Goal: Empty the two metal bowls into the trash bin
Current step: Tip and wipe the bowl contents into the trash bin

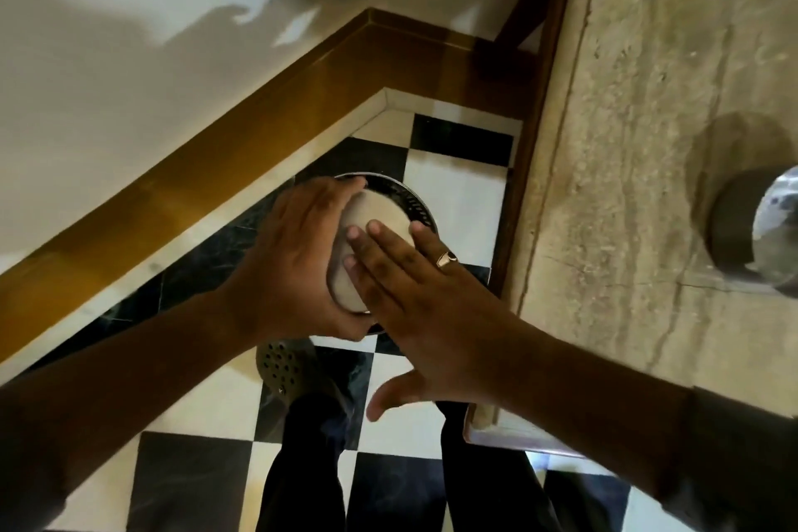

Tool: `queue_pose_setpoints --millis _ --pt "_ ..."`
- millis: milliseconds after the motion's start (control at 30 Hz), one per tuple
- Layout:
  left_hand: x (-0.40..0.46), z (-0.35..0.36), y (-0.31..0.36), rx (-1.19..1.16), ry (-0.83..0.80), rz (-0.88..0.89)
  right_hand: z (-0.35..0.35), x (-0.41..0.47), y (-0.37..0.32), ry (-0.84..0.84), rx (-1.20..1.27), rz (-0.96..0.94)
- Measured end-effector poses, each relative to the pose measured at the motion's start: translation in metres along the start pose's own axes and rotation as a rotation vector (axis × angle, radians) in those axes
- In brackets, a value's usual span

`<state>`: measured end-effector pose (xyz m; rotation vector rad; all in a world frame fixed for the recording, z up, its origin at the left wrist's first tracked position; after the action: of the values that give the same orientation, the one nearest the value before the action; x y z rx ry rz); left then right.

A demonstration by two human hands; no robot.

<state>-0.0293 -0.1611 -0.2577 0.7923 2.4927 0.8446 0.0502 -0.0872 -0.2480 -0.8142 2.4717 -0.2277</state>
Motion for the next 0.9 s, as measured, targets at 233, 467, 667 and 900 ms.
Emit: queue_pose_setpoints --millis 233,467,667,900 --pt "-0.006 0.007 -0.009 -0.111 -0.019 -0.011 -0.013 0.005 0.013 0.328 0.007 -0.025" --pt "-0.009 0.011 -0.038 -0.433 -0.056 -0.301 -0.019 0.004 0.036 0.377 0.319 0.041" --pt "-0.042 0.028 -0.077 -0.999 0.157 -0.897 0.014 0.005 0.067 0.352 1.069 0.602" --pt "-0.059 0.040 -0.074 -0.982 0.228 -1.195 0.073 -0.003 0.060 0.246 1.608 1.168"
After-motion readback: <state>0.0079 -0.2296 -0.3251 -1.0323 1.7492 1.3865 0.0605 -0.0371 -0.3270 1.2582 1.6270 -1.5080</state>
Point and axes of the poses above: each hand's wrist, its own x-axis towards the middle knuckle, its own z-axis out of the palm, y = z × x, the point moved 9 cm from there along x, towards the middle knuckle, and after that the axes turned 3 degrees about y, right-handed, at the moved point
